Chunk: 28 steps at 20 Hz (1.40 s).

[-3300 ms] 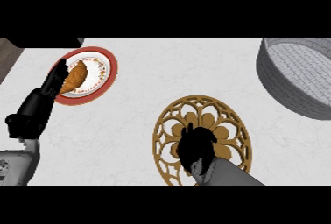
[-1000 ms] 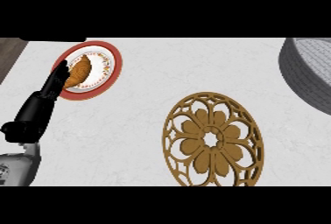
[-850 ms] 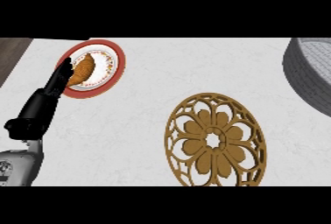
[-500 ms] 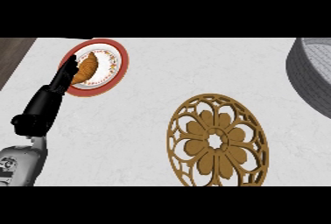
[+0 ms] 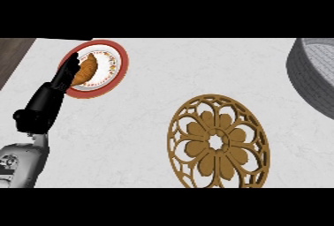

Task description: Pick the sweet potato from the placemat and place it in the basket

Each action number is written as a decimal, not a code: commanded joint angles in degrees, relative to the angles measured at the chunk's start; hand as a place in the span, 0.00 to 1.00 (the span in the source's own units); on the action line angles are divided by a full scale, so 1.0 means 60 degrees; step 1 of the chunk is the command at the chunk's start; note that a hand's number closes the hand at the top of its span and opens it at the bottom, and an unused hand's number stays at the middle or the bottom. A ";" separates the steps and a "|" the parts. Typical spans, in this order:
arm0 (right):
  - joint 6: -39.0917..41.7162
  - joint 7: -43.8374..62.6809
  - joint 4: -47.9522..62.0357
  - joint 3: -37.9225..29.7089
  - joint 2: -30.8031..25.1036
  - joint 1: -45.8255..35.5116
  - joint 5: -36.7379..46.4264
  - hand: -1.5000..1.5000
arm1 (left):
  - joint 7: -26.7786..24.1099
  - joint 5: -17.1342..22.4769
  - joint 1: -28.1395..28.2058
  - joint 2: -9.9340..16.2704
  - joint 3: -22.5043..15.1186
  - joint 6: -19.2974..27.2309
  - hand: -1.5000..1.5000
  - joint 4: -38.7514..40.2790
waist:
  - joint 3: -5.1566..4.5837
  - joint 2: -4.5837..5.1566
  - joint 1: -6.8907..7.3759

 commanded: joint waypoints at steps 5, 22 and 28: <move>-0.1161 -0.1449 0.0031 0.1688 -0.0028 0.0306 0.2022 1.00 | -0.0091 0.0105 0.0153 0.0132 0.0187 -0.0200 0.50 -0.0080 | 0.0018 0.0020 -0.0038; -0.0777 -0.2536 0.2323 0.1628 0.0563 -0.1225 0.2265 0.00 | -0.0399 -0.0319 0.0304 -0.0259 0.0083 0.0065 0.50 0.0160 | 0.0009 -0.0027 -0.0143; -0.1043 -0.0685 0.3958 -0.0581 0.0181 -0.1897 0.0217 0.00 | -0.0383 -0.0114 0.0470 -0.0052 0.0227 -0.0191 0.50 -0.0053 | 0.0023 -0.0004 -0.0028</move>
